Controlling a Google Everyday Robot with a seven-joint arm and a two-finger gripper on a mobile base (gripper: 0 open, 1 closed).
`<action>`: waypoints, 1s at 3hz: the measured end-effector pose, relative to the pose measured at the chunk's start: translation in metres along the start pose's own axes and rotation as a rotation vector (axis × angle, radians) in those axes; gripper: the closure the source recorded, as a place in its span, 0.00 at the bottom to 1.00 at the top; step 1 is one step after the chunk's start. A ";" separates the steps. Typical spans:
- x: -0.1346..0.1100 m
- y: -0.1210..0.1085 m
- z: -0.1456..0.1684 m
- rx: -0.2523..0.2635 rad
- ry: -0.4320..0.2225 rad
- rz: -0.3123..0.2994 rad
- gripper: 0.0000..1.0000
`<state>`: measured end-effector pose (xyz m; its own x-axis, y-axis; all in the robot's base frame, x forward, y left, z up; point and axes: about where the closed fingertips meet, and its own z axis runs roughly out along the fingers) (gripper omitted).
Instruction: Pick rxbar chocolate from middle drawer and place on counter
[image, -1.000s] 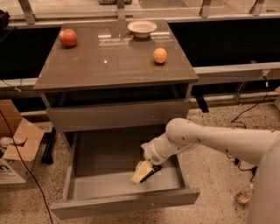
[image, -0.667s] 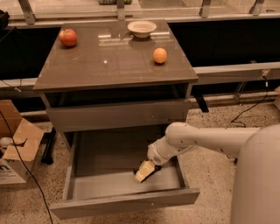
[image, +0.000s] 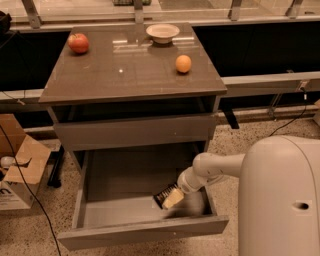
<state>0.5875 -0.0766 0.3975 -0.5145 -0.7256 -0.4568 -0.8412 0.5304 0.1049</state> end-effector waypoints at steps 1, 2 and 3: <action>0.022 -0.009 0.023 0.004 -0.011 0.057 0.00; 0.023 -0.001 0.046 0.006 -0.031 0.088 0.00; 0.012 0.014 0.059 0.018 -0.055 0.100 0.00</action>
Offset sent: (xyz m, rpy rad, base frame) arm -0.0052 0.0148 -0.0730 0.0613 0.0106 -0.1266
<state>0.5788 -0.0521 0.3411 -0.5852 -0.6440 -0.4928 -0.7830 0.6069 0.1367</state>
